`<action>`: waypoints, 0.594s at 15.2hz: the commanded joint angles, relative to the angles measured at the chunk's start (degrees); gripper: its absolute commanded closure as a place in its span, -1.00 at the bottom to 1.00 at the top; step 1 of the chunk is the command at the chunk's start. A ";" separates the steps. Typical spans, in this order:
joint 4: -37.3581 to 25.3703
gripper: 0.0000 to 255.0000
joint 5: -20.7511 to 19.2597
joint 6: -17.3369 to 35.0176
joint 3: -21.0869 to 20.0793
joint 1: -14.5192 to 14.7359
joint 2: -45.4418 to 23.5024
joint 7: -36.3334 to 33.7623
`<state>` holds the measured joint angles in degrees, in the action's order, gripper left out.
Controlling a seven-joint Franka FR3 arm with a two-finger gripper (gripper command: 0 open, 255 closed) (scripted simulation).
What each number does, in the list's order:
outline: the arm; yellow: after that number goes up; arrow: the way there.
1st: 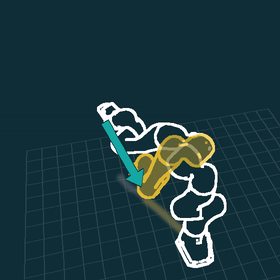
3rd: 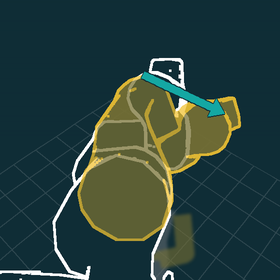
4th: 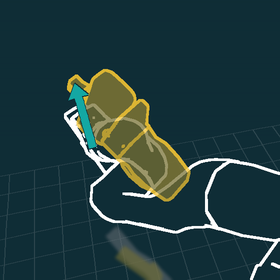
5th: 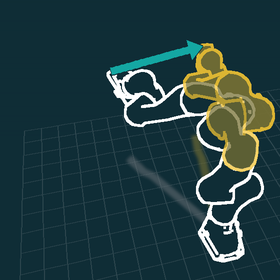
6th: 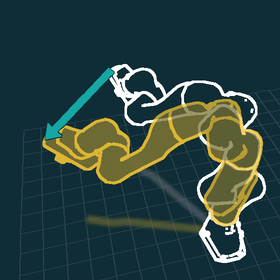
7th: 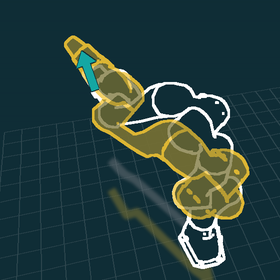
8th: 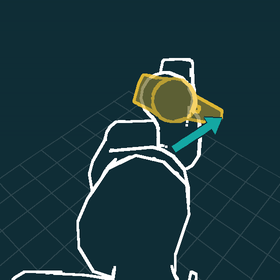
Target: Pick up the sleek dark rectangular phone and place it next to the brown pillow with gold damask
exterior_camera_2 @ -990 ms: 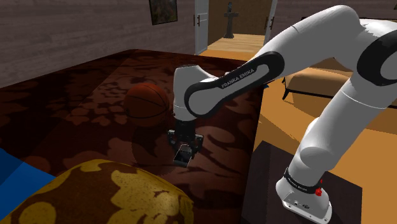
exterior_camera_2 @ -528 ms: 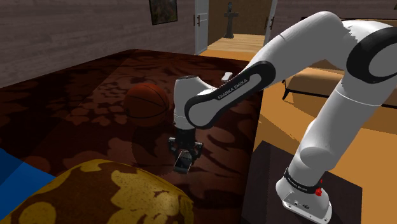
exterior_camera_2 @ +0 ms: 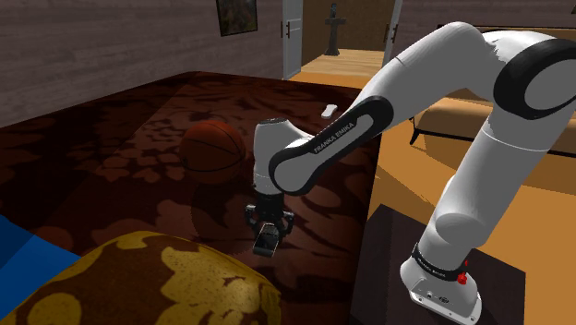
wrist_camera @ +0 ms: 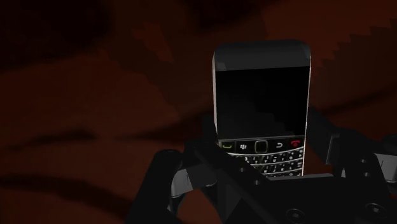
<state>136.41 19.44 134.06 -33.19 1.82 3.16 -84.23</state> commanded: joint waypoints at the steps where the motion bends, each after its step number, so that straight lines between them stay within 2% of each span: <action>1: 0.01 1.00 -0.01 0.04 0.00 0.00 -0.02 0.00; 2: 0.01 1.00 -0.01 0.04 0.00 0.00 -0.02 0.00; 3: 0.00 -1.00 -0.01 0.04 0.00 0.00 -0.02 0.00; 8: 0.00 -1.00 -0.01 0.04 0.00 0.00 -0.02 0.00; 9: -0.67 -1.00 0.43 -2.14 0.37 -0.21 1.51 0.40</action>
<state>136.04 19.58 133.19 -33.11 1.79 3.74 -84.24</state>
